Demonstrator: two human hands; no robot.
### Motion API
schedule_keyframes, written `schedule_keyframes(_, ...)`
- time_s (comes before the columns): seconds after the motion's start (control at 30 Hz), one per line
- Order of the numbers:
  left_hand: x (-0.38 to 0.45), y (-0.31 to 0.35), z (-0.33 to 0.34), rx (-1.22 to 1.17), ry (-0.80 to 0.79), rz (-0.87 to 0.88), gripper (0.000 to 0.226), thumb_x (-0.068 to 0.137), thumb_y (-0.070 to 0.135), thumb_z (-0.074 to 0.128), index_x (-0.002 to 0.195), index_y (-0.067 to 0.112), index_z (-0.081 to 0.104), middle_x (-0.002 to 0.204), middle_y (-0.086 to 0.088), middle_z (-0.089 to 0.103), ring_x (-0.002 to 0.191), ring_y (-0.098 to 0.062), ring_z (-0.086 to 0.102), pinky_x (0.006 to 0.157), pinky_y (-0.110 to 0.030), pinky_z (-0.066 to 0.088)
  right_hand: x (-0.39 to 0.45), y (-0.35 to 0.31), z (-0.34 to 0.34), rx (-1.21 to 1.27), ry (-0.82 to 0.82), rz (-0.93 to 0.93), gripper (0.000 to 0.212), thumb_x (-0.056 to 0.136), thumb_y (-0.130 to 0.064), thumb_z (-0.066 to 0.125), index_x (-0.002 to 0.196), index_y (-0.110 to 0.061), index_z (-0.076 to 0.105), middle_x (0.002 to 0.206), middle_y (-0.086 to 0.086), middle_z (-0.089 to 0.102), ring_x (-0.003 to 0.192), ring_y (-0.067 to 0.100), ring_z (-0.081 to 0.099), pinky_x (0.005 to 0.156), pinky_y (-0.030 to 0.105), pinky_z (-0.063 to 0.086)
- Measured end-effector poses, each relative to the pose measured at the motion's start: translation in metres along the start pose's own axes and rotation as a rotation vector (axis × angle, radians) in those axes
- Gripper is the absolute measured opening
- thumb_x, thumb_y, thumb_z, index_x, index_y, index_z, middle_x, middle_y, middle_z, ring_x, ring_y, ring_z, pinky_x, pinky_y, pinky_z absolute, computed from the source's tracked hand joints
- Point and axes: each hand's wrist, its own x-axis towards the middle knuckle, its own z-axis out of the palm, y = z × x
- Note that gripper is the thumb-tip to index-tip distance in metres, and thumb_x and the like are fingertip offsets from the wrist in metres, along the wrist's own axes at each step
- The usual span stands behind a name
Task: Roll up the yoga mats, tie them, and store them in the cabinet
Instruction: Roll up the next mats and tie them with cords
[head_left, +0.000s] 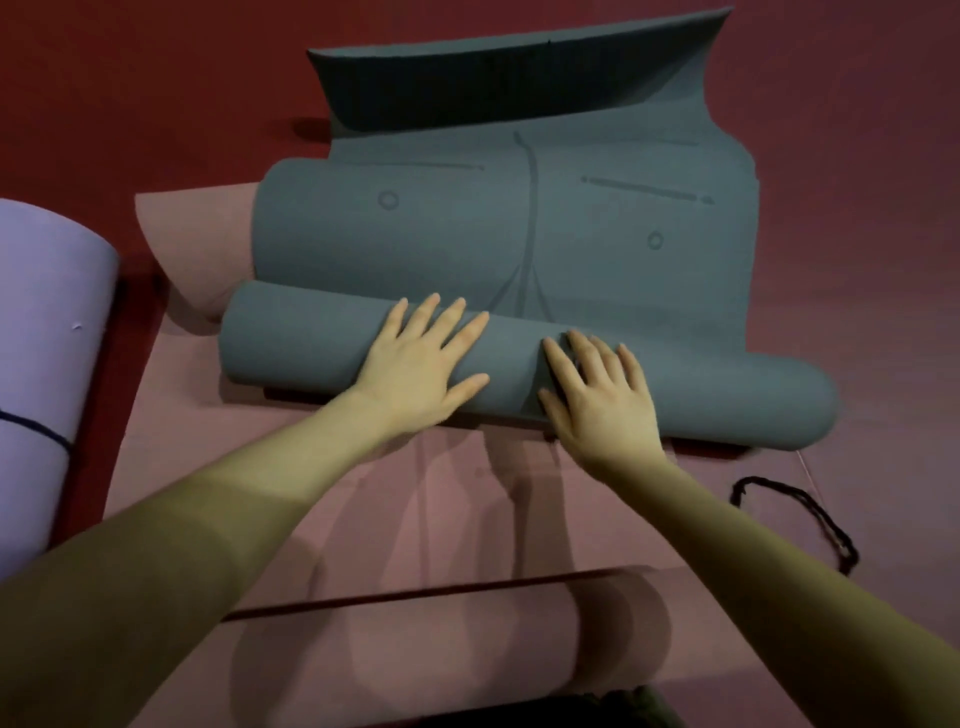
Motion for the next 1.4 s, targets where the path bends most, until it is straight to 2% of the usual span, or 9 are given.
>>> schedule_keyframes(0.1,0.022,-0.008,-0.007,0.004,-0.049,0.008,0.083,0.081,0.069,0.003,0.152,0.027,0.015,0.157,-0.004,0.023,0.144,-0.028,0.019,0.115,-0.046,0.011,-0.007,-0.001,0.002,-0.006,-0.018,-0.010,0.066,0.085,-0.049,0.044,0.140,-0.011,0.047,0.141,0.017,0.049,0.129,0.037,0.046,0.106,0.054,0.033)
schedule_keyframes(0.23,0.032,-0.021,-0.014,0.025,-0.002,0.111,0.085,0.081,0.072,0.008,0.152,0.026,0.014,0.156,-0.006,0.024,0.142,-0.031,0.022,0.114,-0.049,0.013,0.018,0.009,0.003,-0.010,-0.102,-0.014,0.097,0.065,-0.057,0.074,0.143,-0.010,0.042,0.143,0.019,0.046,0.132,0.039,0.043,0.104,0.063,0.029)
schedule_keyframes(0.4,0.042,-0.021,-0.021,0.181,-0.116,0.083,0.119,0.062,0.087,0.049,0.151,0.032,-0.009,0.159,-0.010,0.007,0.143,-0.038,0.012,0.110,-0.063,0.011,0.051,0.017,-0.001,-0.037,-0.285,0.008,0.122,0.056,-0.062,0.079,0.152,-0.017,0.019,0.155,0.013,0.027,0.143,0.033,0.022,0.111,0.061,0.011)
schedule_keyframes(0.5,0.052,-0.025,-0.023,0.198,-0.141,0.090,0.133,0.053,0.085,0.059,0.148,0.032,-0.018,0.159,-0.011,0.004,0.142,-0.040,0.014,0.108,-0.065,0.014,0.061,0.023,0.001,-0.068,-0.335,-0.007,0.128,0.056,-0.066,0.077,0.153,-0.019,0.008,0.157,0.012,0.019,0.145,0.032,0.015,0.112,0.061,0.007)
schedule_keyframes(0.7,0.043,-0.022,-0.020,0.228,-0.078,0.122,0.122,0.062,0.082,0.057,0.151,0.029,-0.008,0.154,-0.009,0.022,0.132,-0.036,0.034,0.105,-0.054,0.028,0.054,0.030,0.005,-0.047,-0.142,-0.096,0.119,0.035,-0.057,0.089,0.134,-0.007,0.048,0.129,0.016,0.056,0.117,0.038,0.054,0.097,0.067,0.036)
schedule_keyframes(0.93,0.017,0.001,-0.018,0.173,-0.103,0.128,0.117,0.063,0.081,0.055,0.151,0.030,-0.003,0.153,-0.006,0.024,0.130,-0.033,0.035,0.106,-0.051,0.028,0.020,0.032,-0.008,-0.001,-0.104,-0.116,0.111,0.034,-0.058,0.087,0.127,-0.008,0.053,0.120,0.011,0.060,0.108,0.034,0.059,0.094,0.057,0.042)
schedule_keyframes(1.2,-0.029,0.040,-0.010,0.108,-0.139,0.164,0.116,0.064,0.083,0.052,0.151,0.031,-0.003,0.153,-0.004,0.023,0.131,-0.029,0.034,0.106,-0.046,0.027,-0.038,0.034,-0.029,0.001,-0.190,-0.135,0.103,0.043,-0.071,0.067,0.125,-0.009,0.056,0.115,0.008,0.063,0.100,0.032,0.062,0.086,0.046,0.045)
schedule_keyframes(1.27,-0.038,0.047,-0.007,0.092,-0.148,0.169,0.115,0.064,0.083,0.053,0.152,0.031,-0.003,0.154,-0.003,0.023,0.132,-0.028,0.033,0.107,-0.045,0.026,-0.051,0.034,-0.032,-0.009,-0.217,-0.137,0.106,0.039,-0.070,0.073,0.126,-0.010,0.056,0.114,0.008,0.063,0.099,0.032,0.062,0.085,0.045,0.045)
schedule_keyframes(1.4,-0.053,0.058,-0.005,0.055,-0.122,0.189,0.115,0.061,0.081,0.059,0.152,0.027,0.014,0.149,-0.010,0.035,0.129,-0.034,0.041,0.106,-0.046,0.032,-0.070,0.035,-0.032,-0.020,-0.244,-0.121,0.109,0.039,-0.071,0.073,0.127,-0.009,0.054,0.117,0.008,0.062,0.102,0.031,0.061,0.087,0.045,0.044)
